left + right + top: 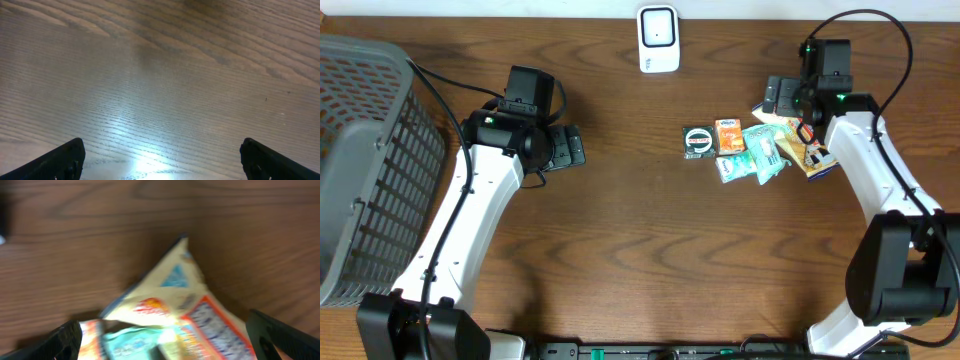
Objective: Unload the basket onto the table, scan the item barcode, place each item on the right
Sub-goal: 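Grasp the yellow snack bag corner with the right gripper and lift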
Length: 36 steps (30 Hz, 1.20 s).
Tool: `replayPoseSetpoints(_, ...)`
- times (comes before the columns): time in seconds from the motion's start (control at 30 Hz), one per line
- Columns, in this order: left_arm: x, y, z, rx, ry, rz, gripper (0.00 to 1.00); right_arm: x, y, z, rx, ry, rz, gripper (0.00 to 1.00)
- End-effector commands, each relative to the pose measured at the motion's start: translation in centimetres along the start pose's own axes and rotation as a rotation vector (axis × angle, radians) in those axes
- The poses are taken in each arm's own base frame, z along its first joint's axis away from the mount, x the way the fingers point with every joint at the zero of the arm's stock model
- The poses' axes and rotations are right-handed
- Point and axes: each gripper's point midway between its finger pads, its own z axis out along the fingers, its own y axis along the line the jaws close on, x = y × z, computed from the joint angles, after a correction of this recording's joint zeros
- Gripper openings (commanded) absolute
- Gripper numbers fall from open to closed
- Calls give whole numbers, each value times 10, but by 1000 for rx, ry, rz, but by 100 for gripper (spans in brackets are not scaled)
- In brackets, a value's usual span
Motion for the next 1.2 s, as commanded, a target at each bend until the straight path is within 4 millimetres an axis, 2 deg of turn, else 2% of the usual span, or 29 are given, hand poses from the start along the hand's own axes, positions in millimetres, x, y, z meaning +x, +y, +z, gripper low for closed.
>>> replayPoseSetpoints(0.0, -2, 4, -1, -14, -3, 2, 97, -3, -14, 13, 75, 5, -39, 99)
replayPoseSetpoints(0.23, -2, 4, -1, -14, -3, 2, 98, 12, 2, 41, 61, 37, -97, 99)
replayPoseSetpoints(0.43, -2, 4, -1, -14, -3, 2, 98, 35, 13, 63, 52, 104, -261, 99)
replayPoseSetpoints(0.6, -2, 4, -1, -14, -3, 2, 98, 42, 8, 70, 87, 123, -295, 99)
replayPoseSetpoints(0.77, -2, 4, -1, -14, -3, 2, 97, 58, 16, 82, 60, 168, -325, 99)
replayPoseSetpoints(1.03, -2, 4, -1, -14, -3, 2, 98, 62, 20, 81, 91, 174, -353, 99)
replayPoseSetpoints(1.17, -2, 4, -1, -14, -3, 2, 98, 79, 11, 93, 109, 224, -352, 91)
